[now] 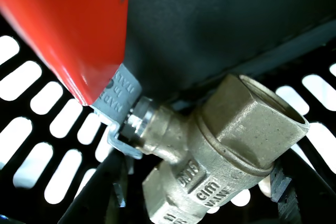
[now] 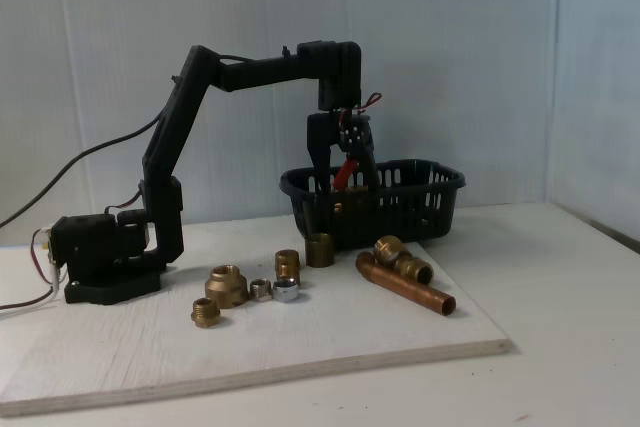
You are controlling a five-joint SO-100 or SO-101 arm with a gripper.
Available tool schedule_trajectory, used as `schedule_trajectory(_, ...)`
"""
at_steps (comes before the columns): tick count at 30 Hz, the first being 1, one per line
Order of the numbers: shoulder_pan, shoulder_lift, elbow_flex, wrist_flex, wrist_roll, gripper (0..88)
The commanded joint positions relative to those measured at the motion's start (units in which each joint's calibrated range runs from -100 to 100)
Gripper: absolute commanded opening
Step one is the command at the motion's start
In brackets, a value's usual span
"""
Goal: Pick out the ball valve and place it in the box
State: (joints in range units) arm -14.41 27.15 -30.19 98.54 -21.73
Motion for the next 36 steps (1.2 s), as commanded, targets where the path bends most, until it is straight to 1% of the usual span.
schedule_trajectory(1, 0.3, -1.2, -1.0, -0.1, -0.1, 25.4)
schedule_trajectory(15, 0.2, -1.2, -1.0, -0.1, -0.2, 26.2)
schedule_trajectory(17, 0.0, -1.2, -1.0, -0.1, -0.2, 29.6)
schedule_trajectory(22, 0.0, -1.2, -1.0, 0.4, -1.6, 45.6)
schedule_trajectory(24, -0.1, -1.2, -1.0, 0.4, -1.3, 49.4)
schedule_trajectory(26, -0.1, -1.2, -1.0, 0.4, -1.3, 50.5)
schedule_trajectory(36, 0.5, -2.3, -2.3, 0.5, -1.2, 50.5)
